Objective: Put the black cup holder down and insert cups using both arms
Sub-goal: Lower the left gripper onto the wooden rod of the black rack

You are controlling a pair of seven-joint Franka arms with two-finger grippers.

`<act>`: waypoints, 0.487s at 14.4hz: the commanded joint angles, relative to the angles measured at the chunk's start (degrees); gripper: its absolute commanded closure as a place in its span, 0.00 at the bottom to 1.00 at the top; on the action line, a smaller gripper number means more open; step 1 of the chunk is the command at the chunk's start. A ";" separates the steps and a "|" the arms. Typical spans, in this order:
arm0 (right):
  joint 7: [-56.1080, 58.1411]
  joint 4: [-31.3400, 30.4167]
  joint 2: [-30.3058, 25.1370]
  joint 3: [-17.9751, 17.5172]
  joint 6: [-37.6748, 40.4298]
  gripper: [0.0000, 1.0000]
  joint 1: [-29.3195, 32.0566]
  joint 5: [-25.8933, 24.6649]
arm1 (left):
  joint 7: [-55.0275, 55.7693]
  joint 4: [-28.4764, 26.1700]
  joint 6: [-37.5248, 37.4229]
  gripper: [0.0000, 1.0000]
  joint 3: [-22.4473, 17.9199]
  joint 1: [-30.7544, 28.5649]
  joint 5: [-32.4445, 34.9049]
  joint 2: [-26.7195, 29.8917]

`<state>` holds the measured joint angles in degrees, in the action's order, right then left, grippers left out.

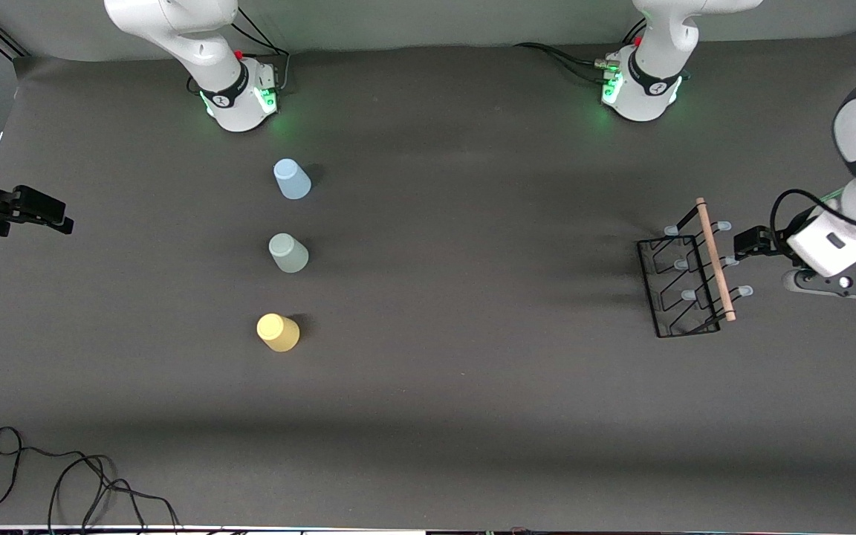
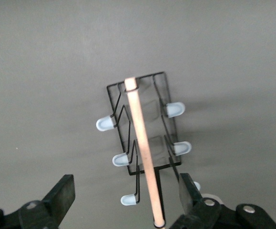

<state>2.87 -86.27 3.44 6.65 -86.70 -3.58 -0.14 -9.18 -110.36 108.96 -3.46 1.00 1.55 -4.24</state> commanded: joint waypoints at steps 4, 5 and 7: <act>-1.11 1.01 0.69 -0.14 0.65 0.00 0.15 -0.22 | 1.01 -16.90 13.74 0.13 0.04 -0.12 1.35 5.12; -1.20 0.92 0.69 -0.14 0.65 0.00 0.24 -0.13 | 0.92 -17.51 13.91 0.16 0.12 -0.12 1.44 4.95; 0.03 0.92 1.39 -0.23 0.91 0.00 0.15 -0.13 | 0.83 -18.48 14.27 0.23 0.12 -0.03 1.44 4.86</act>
<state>2.81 -86.27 3.80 6.64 -86.65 -3.58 -0.13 -9.18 -126.18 122.24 -3.39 0.63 1.74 -1.81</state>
